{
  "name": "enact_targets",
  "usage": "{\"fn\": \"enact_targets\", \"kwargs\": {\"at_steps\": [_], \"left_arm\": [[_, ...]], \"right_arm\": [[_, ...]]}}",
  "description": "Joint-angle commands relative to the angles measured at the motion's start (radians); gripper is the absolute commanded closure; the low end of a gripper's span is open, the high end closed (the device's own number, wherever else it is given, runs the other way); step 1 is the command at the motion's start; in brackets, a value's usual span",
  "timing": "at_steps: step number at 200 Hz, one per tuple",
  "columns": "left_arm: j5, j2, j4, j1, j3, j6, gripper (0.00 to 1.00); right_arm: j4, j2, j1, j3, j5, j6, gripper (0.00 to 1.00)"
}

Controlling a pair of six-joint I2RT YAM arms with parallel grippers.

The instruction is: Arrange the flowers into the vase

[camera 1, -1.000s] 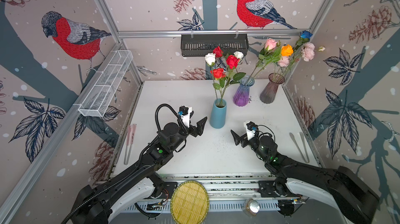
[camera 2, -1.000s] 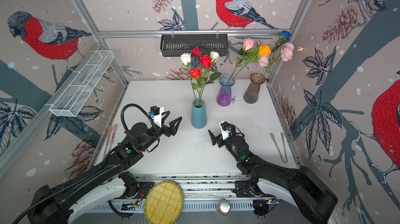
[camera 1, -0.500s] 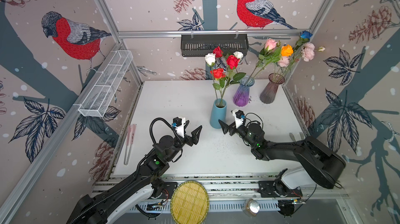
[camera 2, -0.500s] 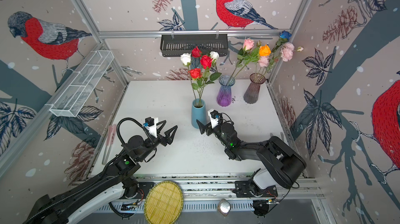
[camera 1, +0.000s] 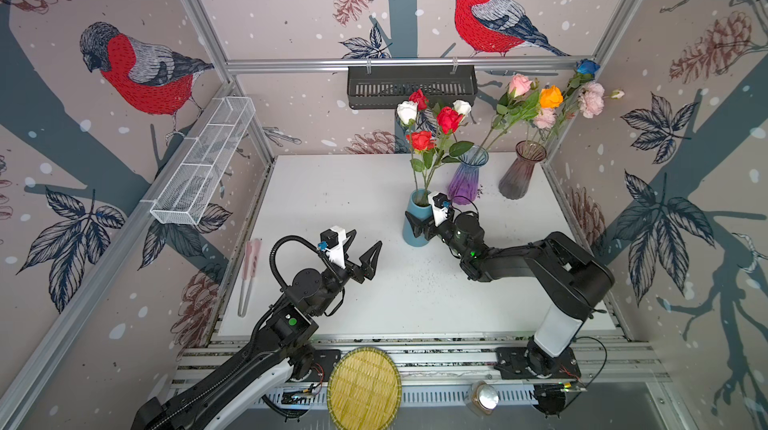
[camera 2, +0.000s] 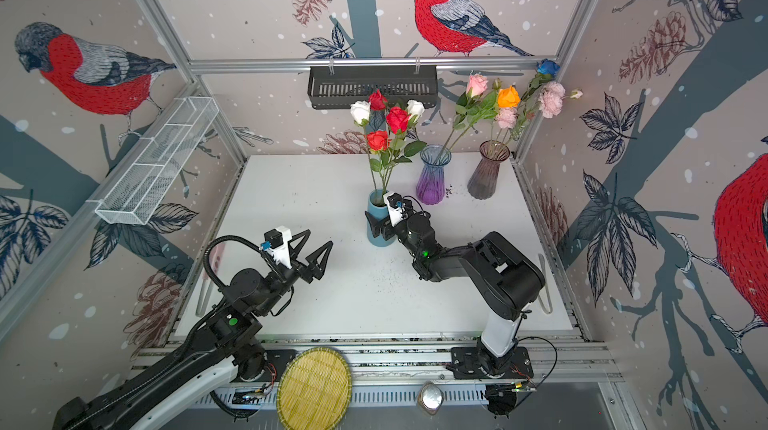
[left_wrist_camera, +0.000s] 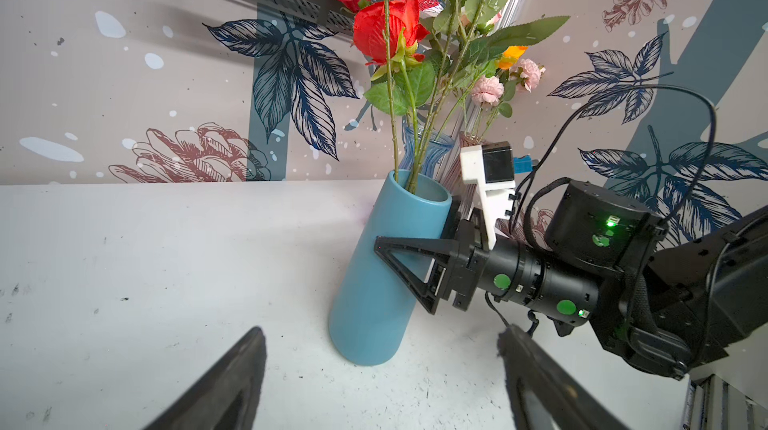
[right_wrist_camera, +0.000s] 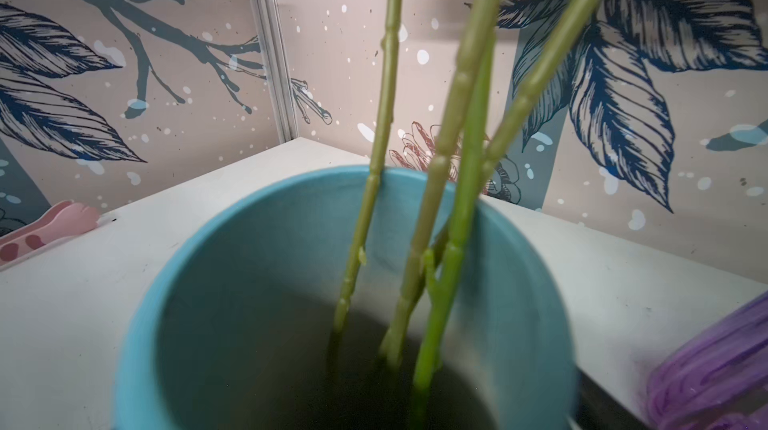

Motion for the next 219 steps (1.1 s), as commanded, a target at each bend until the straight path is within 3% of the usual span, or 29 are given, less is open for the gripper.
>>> {"fn": "enact_targets", "kwargs": {"at_steps": [1, 50, 73, 130, 219], "left_arm": [[0.015, 0.015, 0.03, 0.0, 0.006, 0.004, 0.12], [0.022, 0.018, 0.027, 0.0, 0.01, 0.006, 0.12], [0.021, 0.02, 0.027, 0.0, 0.01, 0.006, 0.12], [0.015, 0.015, 0.019, 0.0, 0.012, 0.009, 0.12], [0.006, -0.01, -0.006, 0.0, 0.016, 0.009, 0.12]], "right_arm": [[0.127, 0.039, -0.004, 0.001, -0.054, 0.009, 0.01], [0.279, 0.113, -0.027, -0.01, -0.101, 0.028, 0.22], [0.286, 0.138, -0.032, 0.019, -0.114, -0.003, 0.37], [0.214, 0.236, -0.035, 0.182, -0.127, -0.075, 0.39], [0.123, 0.362, -0.027, 0.396, -0.16, -0.087, 0.41]]}}
